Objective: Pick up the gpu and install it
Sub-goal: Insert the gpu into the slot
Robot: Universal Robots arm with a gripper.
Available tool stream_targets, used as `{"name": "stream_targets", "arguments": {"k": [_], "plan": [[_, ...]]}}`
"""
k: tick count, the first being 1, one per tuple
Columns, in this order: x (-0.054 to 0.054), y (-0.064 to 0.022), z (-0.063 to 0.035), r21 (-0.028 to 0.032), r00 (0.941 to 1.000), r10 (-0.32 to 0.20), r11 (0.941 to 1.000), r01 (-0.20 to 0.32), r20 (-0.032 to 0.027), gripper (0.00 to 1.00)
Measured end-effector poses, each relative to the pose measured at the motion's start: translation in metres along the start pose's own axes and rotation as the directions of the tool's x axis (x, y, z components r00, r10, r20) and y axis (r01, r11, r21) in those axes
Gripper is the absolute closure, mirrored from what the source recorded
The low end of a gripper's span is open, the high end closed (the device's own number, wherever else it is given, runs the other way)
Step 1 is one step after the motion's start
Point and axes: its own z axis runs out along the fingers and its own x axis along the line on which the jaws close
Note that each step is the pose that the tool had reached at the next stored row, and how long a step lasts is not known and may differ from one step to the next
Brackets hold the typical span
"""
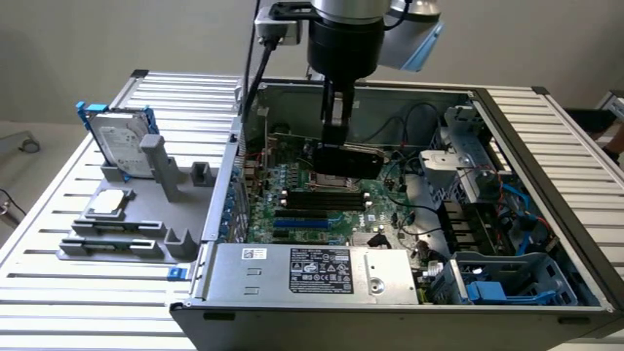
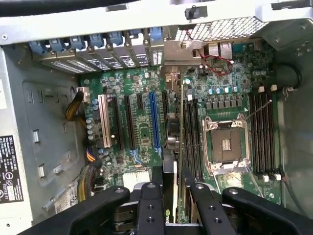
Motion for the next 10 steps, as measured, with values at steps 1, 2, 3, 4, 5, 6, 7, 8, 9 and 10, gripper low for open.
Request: {"name": "stream_targets", "arguments": {"k": [1,2,3,4,5,6,7,8,9,10], "plan": [[0.0,0.0,0.0017,0.0,0.9999,-0.016,0.9999,0.016,-0.0002,0.74],[0.0,0.0002,0.0035,-0.0001,0.9996,-0.028,0.9996,0.028,-0.0003,0.74],[0.0,0.001,0.0053,-0.0001,0.9993,-0.037,0.9993,0.037,-0.0004,0.74],[0.0,0.0022,0.0071,-0.0001,0.999,-0.044,0.999,0.044,-0.0005,0.74],[0.0,0.0036,0.0089,0.0,0.9987,-0.05,0.9987,0.05,-0.0005,0.74],[0.0,0.0051,0.0108,0.0,0.9984,-0.056,0.9984,0.056,-0.0006,0.74],[0.001,0.0068,0.0126,-0.0001,0.9982,-0.061,0.9982,0.061,-0.0006,0.74],[0.001,0.0084,0.0144,-0.0001,0.9979,-0.065,0.9979,0.065,-0.0006,0.74],[0.001,0.0098,0.0161,-0.0001,0.9976,-0.069,0.9976,0.069,-0.0008,0.74],[0.001,0.0109,0.018,-0.0001,0.9973,-0.074,0.9973,0.074,-0.0008,0.74]]}}
